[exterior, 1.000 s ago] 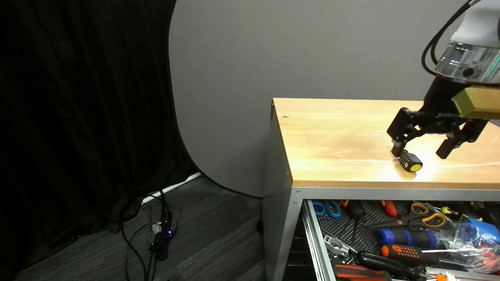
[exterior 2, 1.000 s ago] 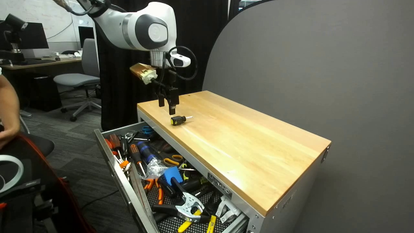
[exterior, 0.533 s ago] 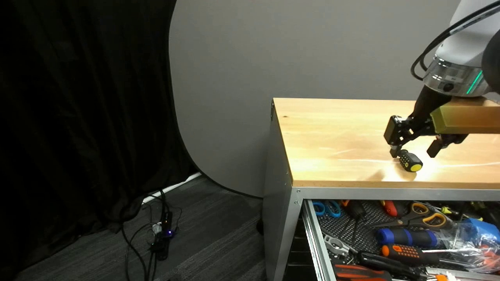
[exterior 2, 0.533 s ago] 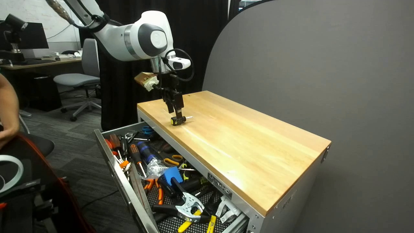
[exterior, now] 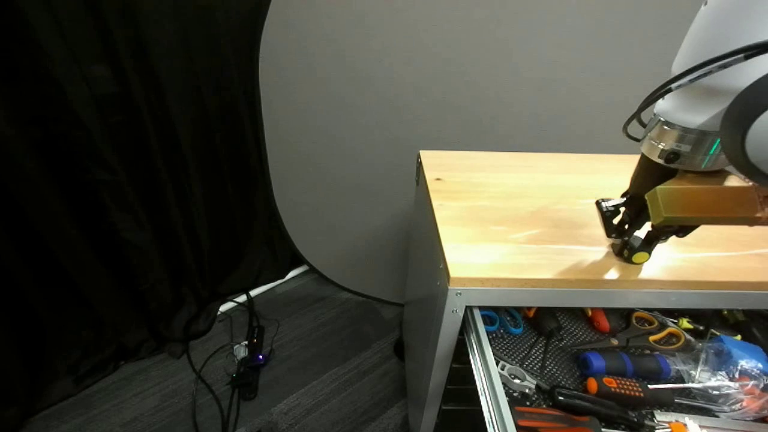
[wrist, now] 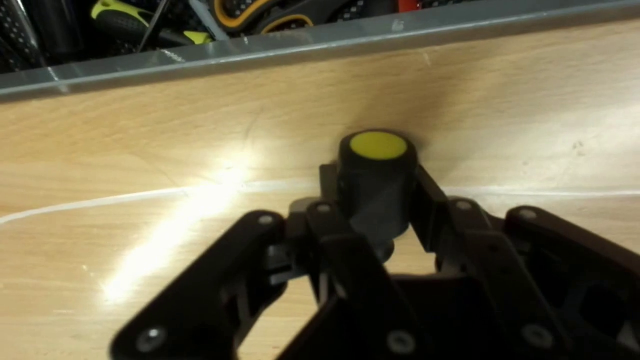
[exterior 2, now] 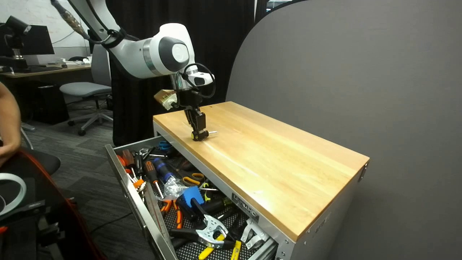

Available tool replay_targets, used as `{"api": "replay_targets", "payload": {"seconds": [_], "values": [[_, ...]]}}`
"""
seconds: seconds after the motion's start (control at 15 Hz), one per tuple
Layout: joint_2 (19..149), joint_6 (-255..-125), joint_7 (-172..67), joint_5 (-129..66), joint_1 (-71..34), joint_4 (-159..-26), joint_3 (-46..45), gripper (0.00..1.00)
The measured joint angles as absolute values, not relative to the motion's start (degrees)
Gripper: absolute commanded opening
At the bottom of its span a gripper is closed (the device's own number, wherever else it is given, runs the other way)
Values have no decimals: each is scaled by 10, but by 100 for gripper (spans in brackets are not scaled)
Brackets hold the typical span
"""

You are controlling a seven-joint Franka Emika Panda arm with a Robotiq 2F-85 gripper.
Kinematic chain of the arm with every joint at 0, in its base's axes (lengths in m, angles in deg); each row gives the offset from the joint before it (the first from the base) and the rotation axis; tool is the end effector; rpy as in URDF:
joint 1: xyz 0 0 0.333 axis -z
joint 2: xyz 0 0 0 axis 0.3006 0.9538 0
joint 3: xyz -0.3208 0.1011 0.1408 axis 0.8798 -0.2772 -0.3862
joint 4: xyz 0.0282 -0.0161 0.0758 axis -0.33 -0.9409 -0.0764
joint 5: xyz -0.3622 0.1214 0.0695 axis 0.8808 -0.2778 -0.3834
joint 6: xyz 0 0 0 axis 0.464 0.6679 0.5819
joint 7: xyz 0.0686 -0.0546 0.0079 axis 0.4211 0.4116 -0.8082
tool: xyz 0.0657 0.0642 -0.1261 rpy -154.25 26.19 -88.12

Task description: Put the screwdriver inside the open drawer and close the drawer

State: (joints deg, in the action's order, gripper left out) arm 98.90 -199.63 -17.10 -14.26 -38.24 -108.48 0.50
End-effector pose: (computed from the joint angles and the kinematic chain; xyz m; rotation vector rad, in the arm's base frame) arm 0.6459 0.1755 0.2165 2.9234 -0.2041 0.2712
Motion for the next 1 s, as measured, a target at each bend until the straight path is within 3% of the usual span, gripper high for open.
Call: {"api": "replay_targets", "payload": {"seconds": [0.33, 0.93, 1.0], "values": [[961, -1959, -180, -143, -375, -1108, 9, 16], [858, -1922, -183, -143, -359, -1276, -23, 15], [859, -1924, -181, -143, -359, -1283, -29, 61]]}}
